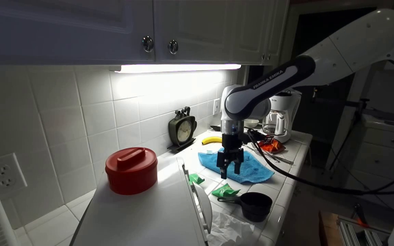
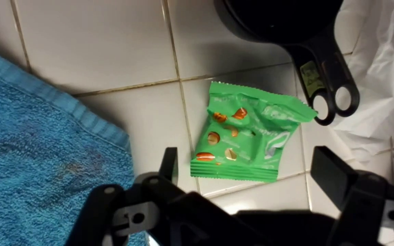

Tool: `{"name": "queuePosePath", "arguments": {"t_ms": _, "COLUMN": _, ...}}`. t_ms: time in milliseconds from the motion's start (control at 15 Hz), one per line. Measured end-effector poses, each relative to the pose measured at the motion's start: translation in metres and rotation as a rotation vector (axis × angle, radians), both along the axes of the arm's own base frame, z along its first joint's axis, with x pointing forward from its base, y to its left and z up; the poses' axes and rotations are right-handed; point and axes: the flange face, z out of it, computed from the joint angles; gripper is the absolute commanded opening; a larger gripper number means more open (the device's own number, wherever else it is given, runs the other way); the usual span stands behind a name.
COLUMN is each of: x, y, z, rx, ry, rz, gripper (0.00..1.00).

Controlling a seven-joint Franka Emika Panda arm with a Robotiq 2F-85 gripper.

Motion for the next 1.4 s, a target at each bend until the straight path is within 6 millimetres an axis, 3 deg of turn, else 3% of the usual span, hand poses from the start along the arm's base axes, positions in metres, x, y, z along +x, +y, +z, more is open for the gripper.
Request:
{"name": "queuePosePath", "arguments": {"t_ms": 600, "x": 0.004, "y": 0.024, "z": -0.029, "rx": 0.021, "ry": 0.079, "rz": -0.016, "gripper": 1.0}}
{"name": "queuePosePath", "arguments": {"t_ms": 667, "x": 0.004, "y": 0.025, "z": -0.031, "rx": 0.02, "ry": 0.085, "rz": -0.022, "gripper": 0.92}}
{"name": "queuePosePath", "arguments": {"t_ms": 733, "x": 0.004, "y": 0.027, "z": -0.034, "rx": 0.02, "ry": 0.091, "rz": -0.026, "gripper": 0.74}}
{"name": "queuePosePath", "arguments": {"t_ms": 1400, "x": 0.004, "y": 0.029, "z": -0.043, "rx": 0.022, "ry": 0.112, "rz": -0.026, "gripper": 0.03}}
